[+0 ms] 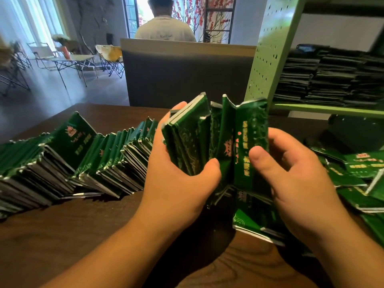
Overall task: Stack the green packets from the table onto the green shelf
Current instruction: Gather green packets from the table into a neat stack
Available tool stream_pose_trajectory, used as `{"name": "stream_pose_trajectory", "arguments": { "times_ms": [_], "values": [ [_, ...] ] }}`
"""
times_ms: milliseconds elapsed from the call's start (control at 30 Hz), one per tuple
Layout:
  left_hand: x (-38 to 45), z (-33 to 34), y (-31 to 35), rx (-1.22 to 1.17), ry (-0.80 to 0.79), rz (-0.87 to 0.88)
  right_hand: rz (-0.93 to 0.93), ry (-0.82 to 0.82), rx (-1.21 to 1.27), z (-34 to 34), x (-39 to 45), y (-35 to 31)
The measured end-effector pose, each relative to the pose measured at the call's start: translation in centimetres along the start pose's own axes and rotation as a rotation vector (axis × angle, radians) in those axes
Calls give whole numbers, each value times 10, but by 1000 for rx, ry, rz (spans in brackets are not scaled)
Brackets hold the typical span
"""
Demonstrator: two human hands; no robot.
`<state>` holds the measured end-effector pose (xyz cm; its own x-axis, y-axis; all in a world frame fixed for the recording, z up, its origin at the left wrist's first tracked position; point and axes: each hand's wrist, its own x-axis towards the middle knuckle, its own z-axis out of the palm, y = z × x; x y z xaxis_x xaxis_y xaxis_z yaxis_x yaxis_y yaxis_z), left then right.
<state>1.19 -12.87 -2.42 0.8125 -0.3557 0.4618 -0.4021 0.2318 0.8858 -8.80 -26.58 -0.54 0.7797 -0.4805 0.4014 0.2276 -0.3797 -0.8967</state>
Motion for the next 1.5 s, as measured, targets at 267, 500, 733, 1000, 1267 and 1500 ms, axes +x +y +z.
{"name": "stream_pose_trajectory", "arguments": {
  "times_ms": [267, 500, 733, 1000, 1267, 1500],
  "values": [
    [2, 1, -1, -393, -189, -288, 56, 43, -55, -1, 3, 7],
    [2, 2, 1, -555, -262, -431, 21, 23, -131, 0, 0, 7],
    [13, -2, 1, -618, -91, -556, 208, 161, -78, -5, 11, 10],
    [19, -3, 10, -592, 104, -468, 260, -190, -1038, -4, 6, 12],
    [21, -4, 6, -549, 123, -484, 274, -168, -1112, -13, 9, 18],
    [21, -4, 3, -492, 104, -448, 41, 68, -943, -18, 14, 23]
  ]
}}
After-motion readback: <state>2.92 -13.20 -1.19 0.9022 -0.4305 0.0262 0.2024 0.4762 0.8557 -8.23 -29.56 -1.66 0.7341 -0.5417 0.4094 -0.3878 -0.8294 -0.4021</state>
